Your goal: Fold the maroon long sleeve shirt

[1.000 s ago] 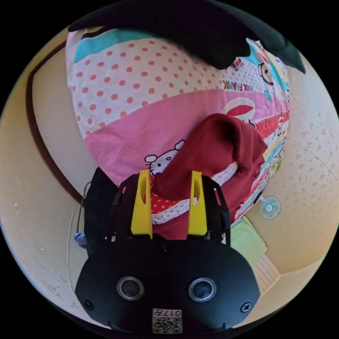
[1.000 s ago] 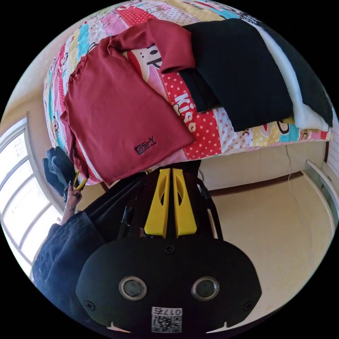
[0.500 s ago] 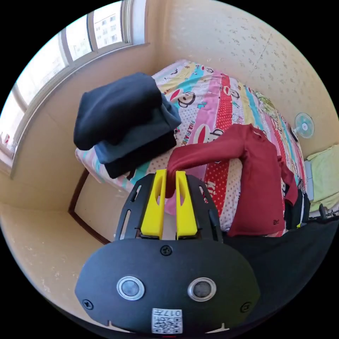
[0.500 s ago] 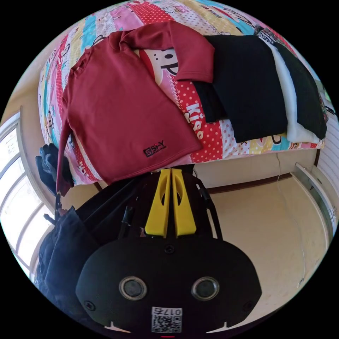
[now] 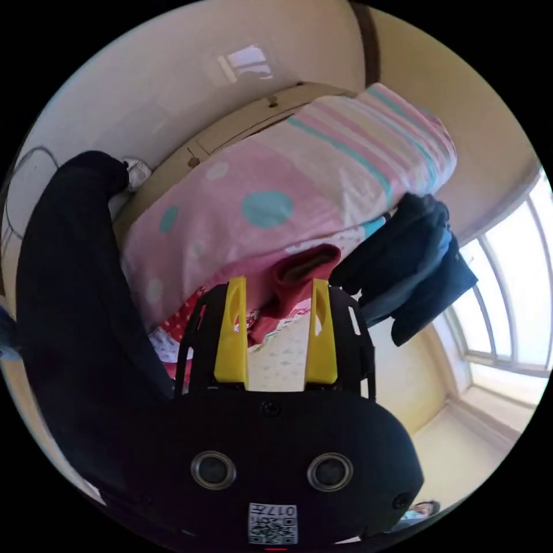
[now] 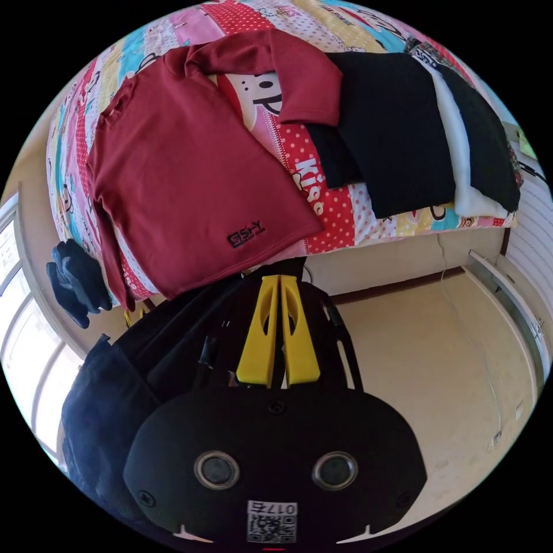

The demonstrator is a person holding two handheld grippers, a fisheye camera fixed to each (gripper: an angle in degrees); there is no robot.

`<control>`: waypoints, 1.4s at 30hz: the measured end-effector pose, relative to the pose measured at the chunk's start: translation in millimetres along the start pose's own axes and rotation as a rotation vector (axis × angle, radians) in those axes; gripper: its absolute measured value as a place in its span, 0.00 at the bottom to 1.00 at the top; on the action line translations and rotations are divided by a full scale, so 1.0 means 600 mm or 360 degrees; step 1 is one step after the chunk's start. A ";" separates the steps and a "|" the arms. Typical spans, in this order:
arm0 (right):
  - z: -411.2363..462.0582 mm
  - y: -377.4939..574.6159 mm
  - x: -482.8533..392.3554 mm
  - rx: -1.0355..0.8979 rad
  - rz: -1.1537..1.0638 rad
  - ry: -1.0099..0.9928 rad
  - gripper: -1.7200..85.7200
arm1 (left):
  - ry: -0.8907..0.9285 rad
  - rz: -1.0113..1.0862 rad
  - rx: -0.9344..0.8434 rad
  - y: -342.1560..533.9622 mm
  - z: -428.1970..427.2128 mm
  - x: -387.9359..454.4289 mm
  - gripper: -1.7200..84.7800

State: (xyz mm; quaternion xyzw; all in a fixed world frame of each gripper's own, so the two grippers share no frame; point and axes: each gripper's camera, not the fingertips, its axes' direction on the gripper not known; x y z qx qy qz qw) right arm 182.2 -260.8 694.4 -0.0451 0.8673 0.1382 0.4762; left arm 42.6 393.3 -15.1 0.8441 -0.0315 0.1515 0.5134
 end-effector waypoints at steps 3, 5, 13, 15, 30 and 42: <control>0.008 0.008 0.001 0.0038 0.0018 -0.0075 0.03 | -0.0066 0.0017 0.0019 -0.007 0.014 0.000 0.15; 0.017 0.013 0.001 0.0059 0.0033 -0.0106 0.03 | -0.0094 0.0107 0.0017 0.005 0.016 0.017 0.10; 0.074 0.020 0.014 -0.0016 -0.0009 -0.0192 0.02 | -0.0125 0.0621 -0.0289 0.151 0.016 0.135 0.07; 0.084 0.026 0.031 -0.0005 0.0001 -0.0251 0.02 | -0.0183 0.0867 -0.0432 0.219 0.063 0.188 0.08; 0.085 0.027 0.227 0.0131 -0.0093 -0.0832 0.04 | -0.1009 0.2263 -0.1522 0.882 0.736 -0.226 0.14; -0.010 -0.054 0.202 0.0472 -0.0431 -0.0628 0.10 | -0.2147 0.1728 -0.0852 0.589 0.523 -0.506 0.14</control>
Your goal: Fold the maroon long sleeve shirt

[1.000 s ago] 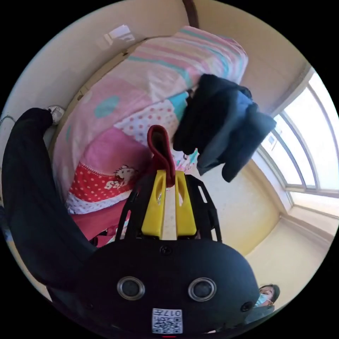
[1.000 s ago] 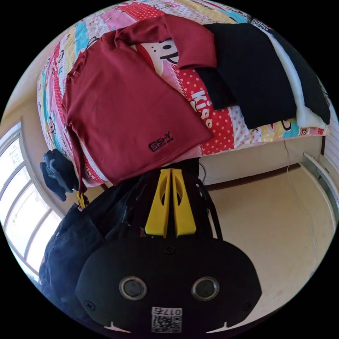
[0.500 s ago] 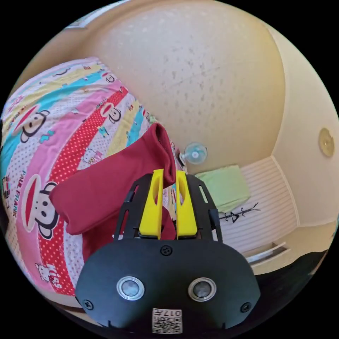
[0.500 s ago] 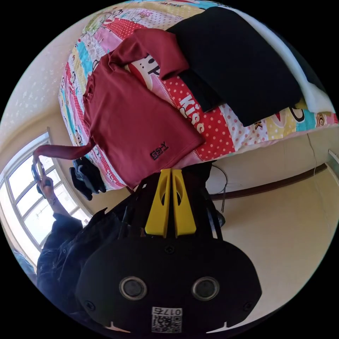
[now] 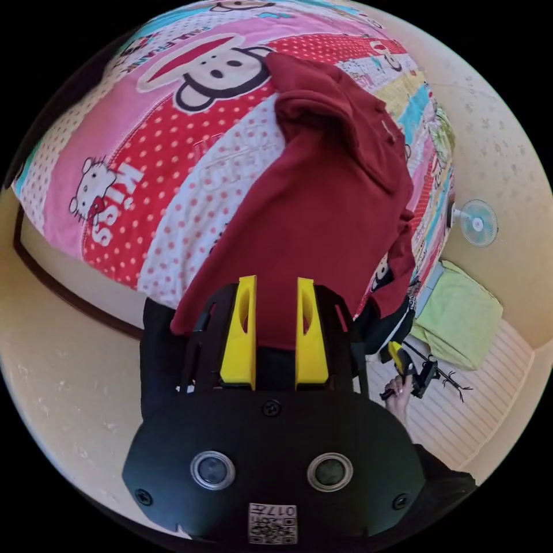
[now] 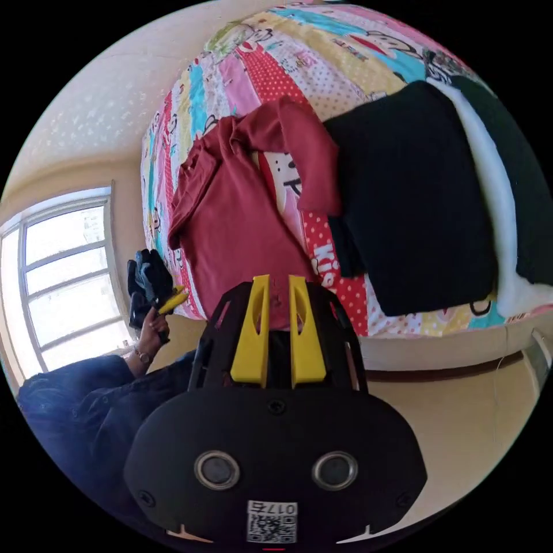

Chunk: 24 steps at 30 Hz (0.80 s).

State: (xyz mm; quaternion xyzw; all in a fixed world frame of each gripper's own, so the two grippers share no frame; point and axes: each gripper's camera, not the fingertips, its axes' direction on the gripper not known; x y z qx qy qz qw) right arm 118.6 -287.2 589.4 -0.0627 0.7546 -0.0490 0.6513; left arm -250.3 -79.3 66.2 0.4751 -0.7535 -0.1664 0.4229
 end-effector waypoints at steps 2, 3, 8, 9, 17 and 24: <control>-0.011 -0.040 -0.021 0.0090 -0.0095 0.0141 0.12 | -0.0072 0.0043 0.0011 0.018 -0.003 0.012 0.14; -0.008 -0.067 -0.036 0.0119 -0.0173 0.0232 0.13 | -0.0110 0.0081 0.0023 0.027 -0.004 0.029 0.14; 0.093 -0.139 -0.106 -0.0212 -0.0729 0.0438 0.16 | -0.0039 0.0158 0.0027 0.044 0.009 0.105 0.14; 0.135 -0.137 -0.121 -0.0348 -0.0887 0.0640 0.16 | -0.0037 0.0180 0.0027 0.044 0.015 0.120 0.14; 0.248 -0.073 -0.074 -0.0484 -0.1444 0.1744 0.08 | -0.0086 0.0064 0.0038 0.035 0.031 0.118 0.14; -0.134 -0.133 -0.046 0.0279 -0.0368 -0.0110 0.06 | 0.0145 -0.0237 0.0276 -0.016 -0.031 0.015 0.13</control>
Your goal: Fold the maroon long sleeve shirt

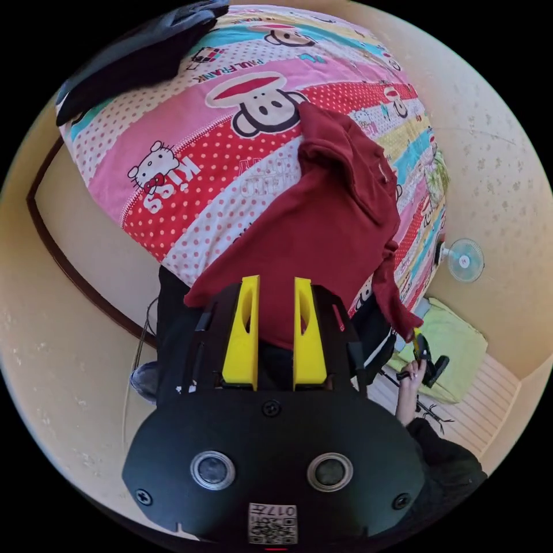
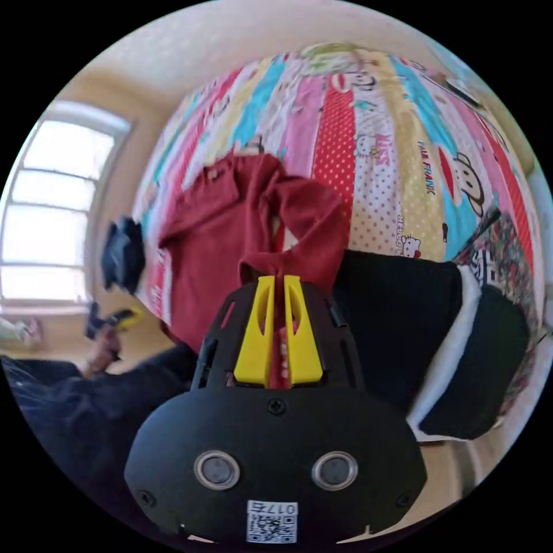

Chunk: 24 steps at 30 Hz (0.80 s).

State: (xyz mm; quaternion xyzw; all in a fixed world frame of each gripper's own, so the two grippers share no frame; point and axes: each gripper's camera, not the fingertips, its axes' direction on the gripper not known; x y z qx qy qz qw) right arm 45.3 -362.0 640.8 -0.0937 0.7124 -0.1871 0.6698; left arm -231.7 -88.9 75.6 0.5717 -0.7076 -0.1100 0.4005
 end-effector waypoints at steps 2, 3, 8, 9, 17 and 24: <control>-0.081 0.009 0.015 0.0329 0.0155 -0.0394 0.06 | 0.0027 -0.0025 0.0008 -0.020 0.000 -0.013 0.13; -0.111 0.011 0.009 0.0446 0.0170 -0.0533 0.06 | 0.0037 -0.0031 0.0001 -0.033 0.004 -0.019 0.13; -0.099 -0.045 -0.116 0.0484 -0.0119 -0.0764 0.06 | 0.0131 -0.0007 -0.0068 -0.070 0.016 -0.035 0.13; -0.069 -0.069 -0.160 0.0437 -0.0233 -0.0841 0.06 | 0.0146 0.0022 -0.0086 -0.073 0.013 -0.040 0.13; 0.236 -0.151 -0.407 -0.0117 -0.0504 -0.1300 0.09 | 0.0066 0.0225 -0.0109 -0.108 -0.064 -0.099 0.16; 0.263 -0.027 -0.279 -0.0318 -0.0178 -0.0467 0.12 | -0.0076 0.0473 -0.0325 -0.188 -0.096 -0.175 0.17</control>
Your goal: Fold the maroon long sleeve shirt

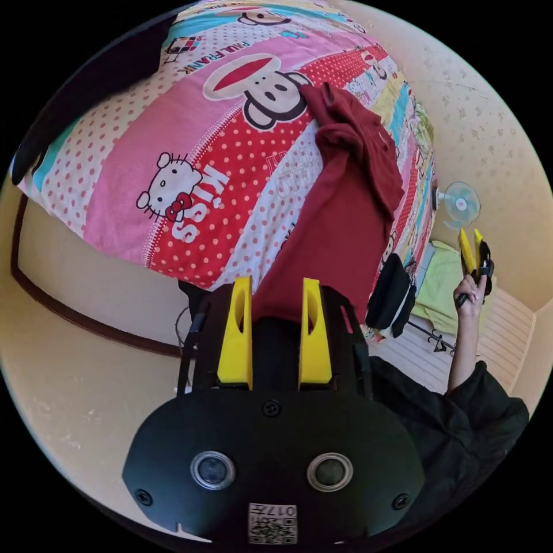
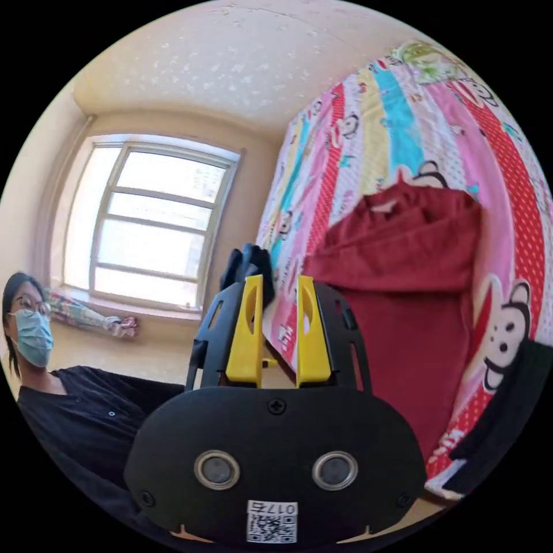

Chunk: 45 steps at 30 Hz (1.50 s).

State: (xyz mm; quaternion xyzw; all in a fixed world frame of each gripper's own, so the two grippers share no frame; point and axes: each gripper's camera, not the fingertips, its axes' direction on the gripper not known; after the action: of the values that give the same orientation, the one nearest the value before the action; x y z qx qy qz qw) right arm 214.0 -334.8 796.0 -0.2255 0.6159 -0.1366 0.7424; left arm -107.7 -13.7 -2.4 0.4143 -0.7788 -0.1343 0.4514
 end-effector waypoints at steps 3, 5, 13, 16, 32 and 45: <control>0.004 0.092 0.090 -0.0235 0.0263 0.0429 0.13 | -0.0106 0.0126 -0.0243 -0.012 0.024 -0.036 0.17; 0.017 0.146 0.139 -0.0430 0.0410 0.0638 0.14 | -0.0196 0.0185 -0.0341 -0.015 0.035 -0.057 0.18; 0.064 0.290 0.254 -0.0601 0.0702 0.0838 0.16 | 0.0085 0.0197 -0.0658 -0.061 0.092 -0.127 0.17; 0.051 0.308 0.271 -0.0478 0.0725 0.0750 0.13 | 0.0179 0.0120 -0.0750 -0.077 0.109 -0.131 0.11; -0.051 0.296 0.258 -0.0433 0.0607 0.0760 0.15 | 0.0327 0.0127 -0.0520 0.011 -0.125 -0.105 0.07; -0.309 0.244 0.115 0.0140 0.0276 -0.0424 0.06 | 0.1543 0.0425 -0.0059 0.024 -0.370 -0.043 0.07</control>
State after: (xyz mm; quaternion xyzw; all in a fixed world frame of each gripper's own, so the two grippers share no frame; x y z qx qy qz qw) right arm 36.2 -272.8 637.4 -0.1550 0.5225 -0.0676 0.8357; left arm 72.0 51.5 114.2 0.3176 -0.5233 0.1188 0.7818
